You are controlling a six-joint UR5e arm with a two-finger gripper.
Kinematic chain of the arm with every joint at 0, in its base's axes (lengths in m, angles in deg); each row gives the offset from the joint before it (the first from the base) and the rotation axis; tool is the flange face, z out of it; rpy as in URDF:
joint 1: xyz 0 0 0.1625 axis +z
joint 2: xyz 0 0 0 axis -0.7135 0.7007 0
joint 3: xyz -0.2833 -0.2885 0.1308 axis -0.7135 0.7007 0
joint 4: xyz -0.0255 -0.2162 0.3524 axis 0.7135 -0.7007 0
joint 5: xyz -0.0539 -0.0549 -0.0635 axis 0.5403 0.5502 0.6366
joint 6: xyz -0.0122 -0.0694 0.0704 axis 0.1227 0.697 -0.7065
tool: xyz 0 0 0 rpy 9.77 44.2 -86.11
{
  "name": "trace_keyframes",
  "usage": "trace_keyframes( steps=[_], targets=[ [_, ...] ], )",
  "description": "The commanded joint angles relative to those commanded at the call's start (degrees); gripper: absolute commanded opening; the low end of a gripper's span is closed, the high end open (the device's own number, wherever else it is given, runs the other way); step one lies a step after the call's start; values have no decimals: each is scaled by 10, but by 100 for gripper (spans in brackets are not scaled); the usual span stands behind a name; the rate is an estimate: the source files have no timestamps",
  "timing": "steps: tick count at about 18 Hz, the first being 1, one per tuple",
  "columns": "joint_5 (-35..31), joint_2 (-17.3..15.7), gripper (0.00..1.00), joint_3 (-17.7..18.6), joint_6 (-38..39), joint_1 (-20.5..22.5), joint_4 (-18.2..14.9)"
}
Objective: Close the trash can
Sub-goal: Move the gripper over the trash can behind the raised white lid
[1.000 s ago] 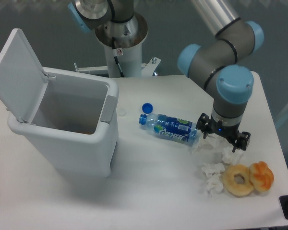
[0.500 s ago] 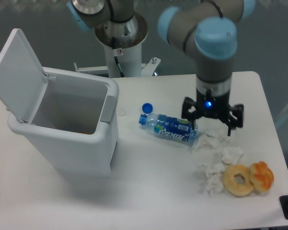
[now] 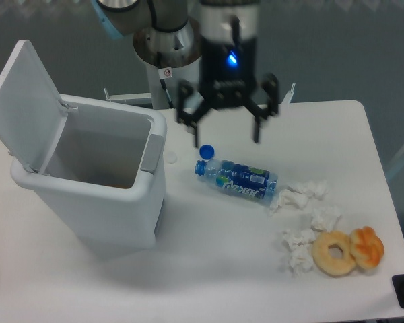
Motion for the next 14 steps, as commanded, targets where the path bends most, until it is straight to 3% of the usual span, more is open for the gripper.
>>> trace_keyframes(
  steps=[7,14],
  targets=[
    [17,-22,100,3,62,-64,0],
    [60,-57,100,8,102,-90,0]
  ],
)
